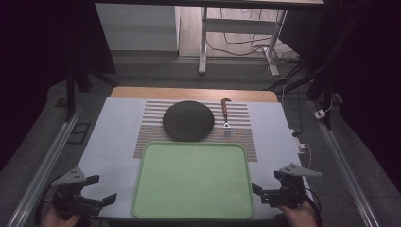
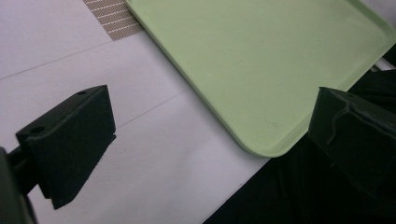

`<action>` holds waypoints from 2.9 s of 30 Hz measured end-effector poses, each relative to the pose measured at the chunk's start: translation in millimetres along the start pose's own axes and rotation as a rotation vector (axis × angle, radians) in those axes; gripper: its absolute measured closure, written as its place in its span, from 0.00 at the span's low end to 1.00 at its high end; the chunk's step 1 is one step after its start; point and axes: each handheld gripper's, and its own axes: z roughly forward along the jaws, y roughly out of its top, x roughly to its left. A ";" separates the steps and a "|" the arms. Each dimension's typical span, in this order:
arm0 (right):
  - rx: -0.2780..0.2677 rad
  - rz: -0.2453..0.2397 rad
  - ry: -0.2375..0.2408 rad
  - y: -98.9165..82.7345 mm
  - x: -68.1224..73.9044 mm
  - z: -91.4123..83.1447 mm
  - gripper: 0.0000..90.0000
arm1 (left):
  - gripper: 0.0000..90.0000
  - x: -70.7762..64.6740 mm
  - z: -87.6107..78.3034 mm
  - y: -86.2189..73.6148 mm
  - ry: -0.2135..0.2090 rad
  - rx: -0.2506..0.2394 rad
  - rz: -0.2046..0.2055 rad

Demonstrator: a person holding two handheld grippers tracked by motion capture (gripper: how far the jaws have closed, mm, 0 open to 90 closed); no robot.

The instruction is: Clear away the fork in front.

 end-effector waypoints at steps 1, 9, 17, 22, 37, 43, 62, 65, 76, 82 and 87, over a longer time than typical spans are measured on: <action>0.000 -0.002 -0.007 0.0 0.3 -0.1 0.00 | 0.01 -0.2 0.2 0.1 0.001 0.002 0.003; 0.009 -0.015 -0.031 0.2 2.9 1.0 0.00 | 0.01 -0.7 0.7 0.3 0.005 0.008 0.006; 0.022 -0.047 -0.025 0.7 5.6 2.3 0.00 | 0.01 -1.9 1.7 1.0 0.018 0.018 0.012; 0.028 -0.060 -0.015 1.1 6.7 3.0 0.00 | 0.01 -1.7 1.8 1.0 0.018 0.020 0.013; 0.009 -0.101 -0.003 6.5 13.2 4.9 0.00 | 0.01 -1.1 1.7 1.0 0.019 0.017 0.006; 0.003 -0.106 0.010 8.7 12.9 7.3 0.00 | 0.01 -1.0 1.8 1.0 0.020 0.018 0.006; 0.024 -0.116 0.111 22.3 13.2 31.0 0.00 | 0.01 -0.4 2.2 1.1 0.019 0.022 0.001; 0.018 -0.117 0.118 25.4 13.8 34.3 0.00 | 0.01 -0.4 2.3 1.2 0.018 0.023 0.000; 0.015 -0.122 0.123 40.9 12.6 50.9 0.00 | 0.01 -0.1 2.4 1.1 0.018 0.023 -0.003; 0.011 -0.123 0.104 49.9 10.4 61.4 0.00 | 0.01 0.1 2.6 1.2 0.018 0.023 -0.004; 0.021 -0.133 0.100 56.4 8.6 72.2 0.00 | 0.01 0.2 2.6 1.2 0.018 0.024 -0.005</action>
